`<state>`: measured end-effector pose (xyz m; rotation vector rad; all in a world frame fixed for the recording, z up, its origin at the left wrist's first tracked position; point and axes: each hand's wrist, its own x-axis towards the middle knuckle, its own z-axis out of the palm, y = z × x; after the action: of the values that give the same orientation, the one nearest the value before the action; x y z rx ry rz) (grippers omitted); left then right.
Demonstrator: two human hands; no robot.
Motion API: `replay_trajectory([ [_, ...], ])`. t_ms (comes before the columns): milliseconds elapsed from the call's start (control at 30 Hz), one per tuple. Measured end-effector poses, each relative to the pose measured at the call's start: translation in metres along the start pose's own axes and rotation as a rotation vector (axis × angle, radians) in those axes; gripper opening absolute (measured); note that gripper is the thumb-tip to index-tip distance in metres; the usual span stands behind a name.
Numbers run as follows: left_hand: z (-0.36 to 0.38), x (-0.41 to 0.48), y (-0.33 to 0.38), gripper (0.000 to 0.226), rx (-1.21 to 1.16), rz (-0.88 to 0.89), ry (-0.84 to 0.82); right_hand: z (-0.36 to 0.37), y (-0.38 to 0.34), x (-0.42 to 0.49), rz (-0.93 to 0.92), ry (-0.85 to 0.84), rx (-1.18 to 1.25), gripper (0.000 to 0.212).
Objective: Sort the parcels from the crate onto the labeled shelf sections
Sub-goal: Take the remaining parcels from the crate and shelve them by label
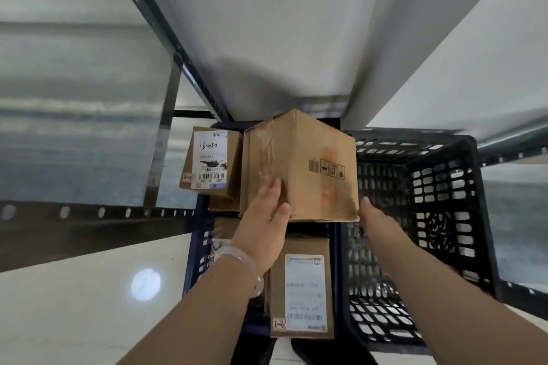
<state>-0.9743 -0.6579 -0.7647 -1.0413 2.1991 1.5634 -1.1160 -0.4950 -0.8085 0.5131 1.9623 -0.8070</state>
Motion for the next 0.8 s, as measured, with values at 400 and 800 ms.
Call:
replay_trajectory([
  [400,0.004,-0.010,0.004,0.057,0.132,-0.001,-0.041,-0.001,-0.001,-0.021,-0.131,-0.035,0.038,0.058],
  [800,0.010,-0.021,-0.004,0.063,0.063,0.065,0.132,-0.008,0.031,-0.025,-0.054,-0.053,0.533,0.041],
])
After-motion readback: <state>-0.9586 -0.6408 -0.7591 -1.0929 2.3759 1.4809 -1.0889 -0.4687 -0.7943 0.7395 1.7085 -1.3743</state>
